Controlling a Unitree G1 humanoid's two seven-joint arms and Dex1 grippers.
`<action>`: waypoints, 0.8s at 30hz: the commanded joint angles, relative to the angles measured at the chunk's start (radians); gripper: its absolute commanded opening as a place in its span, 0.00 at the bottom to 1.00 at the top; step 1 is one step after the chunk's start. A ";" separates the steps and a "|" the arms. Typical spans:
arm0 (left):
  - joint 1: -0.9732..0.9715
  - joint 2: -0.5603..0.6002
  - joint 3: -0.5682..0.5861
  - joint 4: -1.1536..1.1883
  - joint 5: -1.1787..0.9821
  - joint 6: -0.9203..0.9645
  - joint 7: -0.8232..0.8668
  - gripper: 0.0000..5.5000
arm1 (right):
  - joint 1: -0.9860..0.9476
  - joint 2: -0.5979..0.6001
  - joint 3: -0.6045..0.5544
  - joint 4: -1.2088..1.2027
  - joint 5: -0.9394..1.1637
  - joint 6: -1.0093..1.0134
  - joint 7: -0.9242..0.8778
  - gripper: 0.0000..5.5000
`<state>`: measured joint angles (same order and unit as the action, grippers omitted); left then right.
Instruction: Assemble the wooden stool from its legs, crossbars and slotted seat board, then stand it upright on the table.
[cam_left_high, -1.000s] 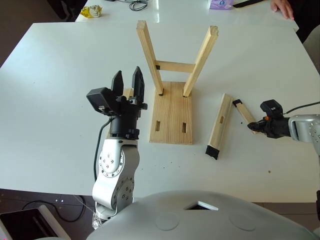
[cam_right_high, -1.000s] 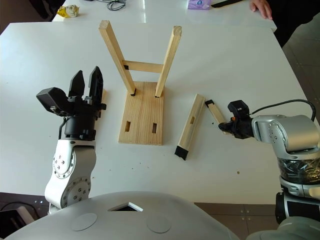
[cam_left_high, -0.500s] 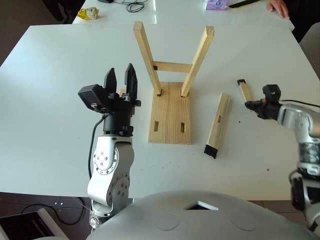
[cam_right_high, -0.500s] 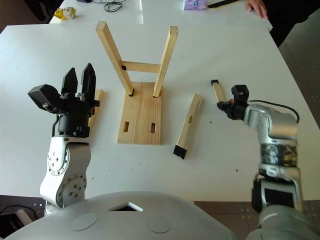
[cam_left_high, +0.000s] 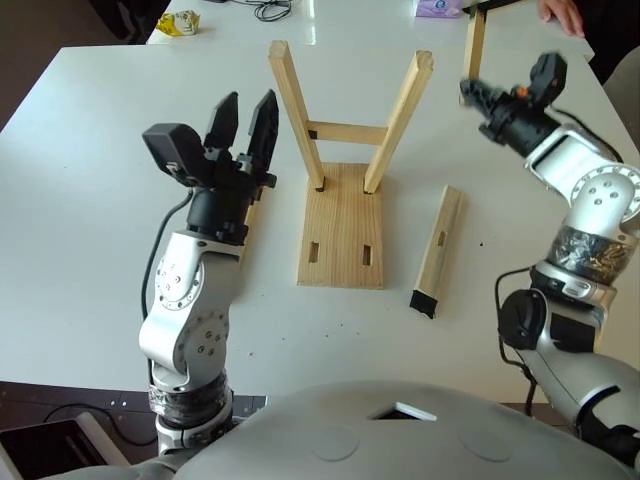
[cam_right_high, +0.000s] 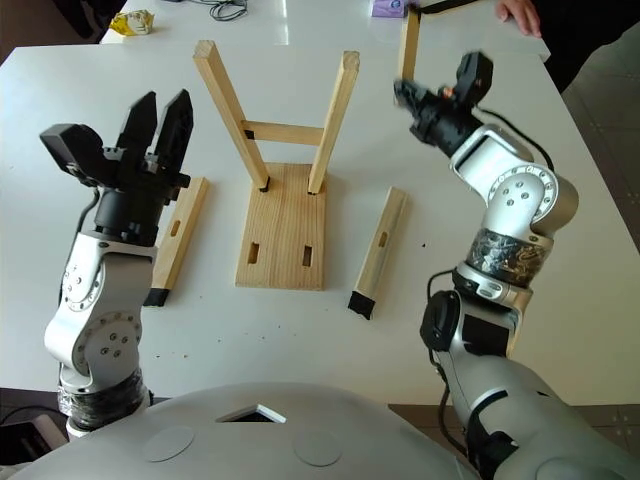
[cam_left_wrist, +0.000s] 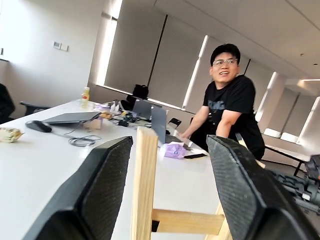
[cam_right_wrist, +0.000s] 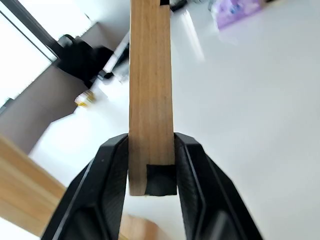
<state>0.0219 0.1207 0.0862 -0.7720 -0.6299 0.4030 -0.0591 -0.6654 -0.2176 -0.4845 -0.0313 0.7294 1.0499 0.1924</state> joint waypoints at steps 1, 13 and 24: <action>-0.121 0.088 0.131 0.034 -0.190 0.043 -0.040 0.50 | -0.185 -0.007 0.044 0.038 0.074 -0.083 0.127 0.24; -0.357 0.187 0.212 0.203 -0.613 0.092 -0.153 0.53 | -0.369 -0.134 0.206 0.084 0.295 0.027 0.576 0.24; -0.393 0.288 0.163 0.205 -0.776 0.191 -0.258 0.67 | -0.267 -0.284 0.416 0.129 0.175 -0.063 0.940 0.24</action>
<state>-0.3507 0.3634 0.2671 -0.5632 -1.3838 0.5574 -0.2877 -0.9141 -0.4784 -0.0863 0.0748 0.9303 1.0152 1.0781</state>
